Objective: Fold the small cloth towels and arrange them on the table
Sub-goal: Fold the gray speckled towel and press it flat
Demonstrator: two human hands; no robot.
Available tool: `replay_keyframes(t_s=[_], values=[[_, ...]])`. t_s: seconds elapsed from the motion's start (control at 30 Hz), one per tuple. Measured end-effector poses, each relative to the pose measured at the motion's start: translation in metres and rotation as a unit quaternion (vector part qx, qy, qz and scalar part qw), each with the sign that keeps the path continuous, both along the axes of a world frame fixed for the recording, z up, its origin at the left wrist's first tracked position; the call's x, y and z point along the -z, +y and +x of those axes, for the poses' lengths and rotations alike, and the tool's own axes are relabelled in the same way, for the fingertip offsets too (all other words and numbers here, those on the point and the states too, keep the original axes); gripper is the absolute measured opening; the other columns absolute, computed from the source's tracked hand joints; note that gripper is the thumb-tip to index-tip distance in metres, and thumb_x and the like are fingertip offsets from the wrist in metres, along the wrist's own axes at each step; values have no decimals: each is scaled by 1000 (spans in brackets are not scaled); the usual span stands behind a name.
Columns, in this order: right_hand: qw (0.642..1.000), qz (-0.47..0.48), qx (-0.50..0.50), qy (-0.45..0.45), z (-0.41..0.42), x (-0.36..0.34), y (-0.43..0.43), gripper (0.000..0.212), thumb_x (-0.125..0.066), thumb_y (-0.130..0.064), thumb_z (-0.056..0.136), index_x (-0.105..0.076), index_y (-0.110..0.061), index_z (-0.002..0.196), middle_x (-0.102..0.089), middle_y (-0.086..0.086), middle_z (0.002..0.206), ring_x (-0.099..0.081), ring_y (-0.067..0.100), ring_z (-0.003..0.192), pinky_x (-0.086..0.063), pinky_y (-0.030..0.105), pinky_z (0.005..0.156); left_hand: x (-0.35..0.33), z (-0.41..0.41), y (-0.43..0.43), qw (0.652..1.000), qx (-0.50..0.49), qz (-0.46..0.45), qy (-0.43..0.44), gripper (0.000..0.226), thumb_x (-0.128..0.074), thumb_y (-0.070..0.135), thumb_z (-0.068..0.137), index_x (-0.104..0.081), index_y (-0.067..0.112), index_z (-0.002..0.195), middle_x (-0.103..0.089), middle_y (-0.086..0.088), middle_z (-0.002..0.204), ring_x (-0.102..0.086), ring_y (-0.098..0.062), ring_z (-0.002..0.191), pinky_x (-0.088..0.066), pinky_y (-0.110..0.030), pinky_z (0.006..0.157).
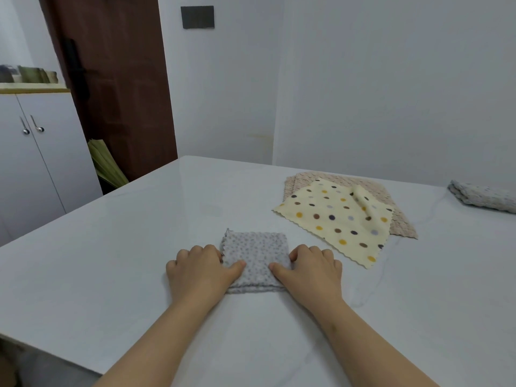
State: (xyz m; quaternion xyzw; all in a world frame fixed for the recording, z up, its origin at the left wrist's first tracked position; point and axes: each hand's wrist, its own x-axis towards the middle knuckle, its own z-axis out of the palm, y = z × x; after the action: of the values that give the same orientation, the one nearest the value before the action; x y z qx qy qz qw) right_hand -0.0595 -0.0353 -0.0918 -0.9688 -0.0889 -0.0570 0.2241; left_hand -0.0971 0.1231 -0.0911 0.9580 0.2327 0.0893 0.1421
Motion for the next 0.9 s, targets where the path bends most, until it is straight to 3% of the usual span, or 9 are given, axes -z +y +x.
replay_keyframes(t_s=[0.17, 0.27, 0.37, 0.43, 0.47, 0.53, 0.63, 0.73, 0.9], values=[[997, 69, -34, 3, 3, -1, 2, 22, -55, -43, 83, -42, -26, 80, -47, -10, 82, -38, 16, 89, -23, 28, 77, 2, 0, -4, 997, 33, -48, -54, 27, -50, 52, 85, -51, 26, 90, -57, 7, 93, -48, -21, 104, -30, -33, 82], [993, 101, -65, 4, 3, 1, 2, 28, -56, -35, 84, -34, -28, 70, -44, -12, 73, -41, 15, 82, -26, 28, 73, 5, -1, -3, 978, 70, -156, -116, 26, -55, 39, 86, -36, 26, 74, -47, 9, 72, -49, -20, 81, -33, -30, 68], [977, 191, -88, 25, 4, 3, -1, 24, -57, -24, 85, -36, -26, 75, -49, -8, 72, -45, 13, 68, -36, 28, 65, 4, -1, -2, 945, 106, -267, -158, 20, -56, 28, 88, -40, 27, 98, -57, 9, 89, -56, -14, 79, -44, -31, 71], [958, 264, -95, 54, 4, 0, -2, 20, -56, -19, 86, -40, -29, 93, -58, -5, 82, -51, 12, 65, -39, 26, 60, 4, 0, -2, 929, 143, -301, -162, 43, -54, 23, 89, -32, 39, 122, -62, 7, 102, -62, -13, 87, -50, -31, 76], [952, 281, -102, 61, 3, -1, -3, 27, -55, -18, 87, -39, -33, 103, -62, -1, 86, -52, 12, 65, -40, 25, 59, 4, 1, -1, 929, 158, -297, -156, 48, -53, 22, 90, -30, 46, 125, -62, 8, 103, -62, -13, 89, -50, -31, 77], [953, 271, -124, 57, 4, 0, -5, 38, -52, -17, 88, -40, -42, 114, -63, 2, 90, -52, 12, 65, -40, 23, 59, 4, 4, 0, 934, 167, -279, -150, 37, -50, 20, 91, -44, 51, 111, -60, 11, 99, -59, -11, 87, -46, -28, 77], [964, 218, -151, 34, 3, 1, -6, 27, -48, -15, 91, -57, -38, 101, -58, -17, 89, -52, 3, 78, -40, 14, 70, 2, 5, 0, 943, 148, -265, -138, 31, -52, 18, 89, -58, 45, 75, -62, 11, 79, -56, -12, 75, -43, -27, 70], [968, 212, -132, 14, -3, 1, -9, 25, -49, -10, 90, -60, -31, 82, -52, -23, 76, -50, -3, 71, -36, 5, 63, 0, 2, -4, 945, 142, -266, -126, 23, -58, 23, 85, -61, 41, 70, -65, 11, 80, -57, -11, 76, -45, -28, 71], [967, 234, -97, -12, -25, 2, -20, 23, -50, -8, 88, -62, -27, 82, -49, -20, 66, -48, -3, 65, -37, 4, 61, -1, -12, -9, 942, 180, -256, -120, 16, -64, 25, 82, -63, 37, 71, -55, 14, 61, -46, -4, 57, -34, -19, 56]])
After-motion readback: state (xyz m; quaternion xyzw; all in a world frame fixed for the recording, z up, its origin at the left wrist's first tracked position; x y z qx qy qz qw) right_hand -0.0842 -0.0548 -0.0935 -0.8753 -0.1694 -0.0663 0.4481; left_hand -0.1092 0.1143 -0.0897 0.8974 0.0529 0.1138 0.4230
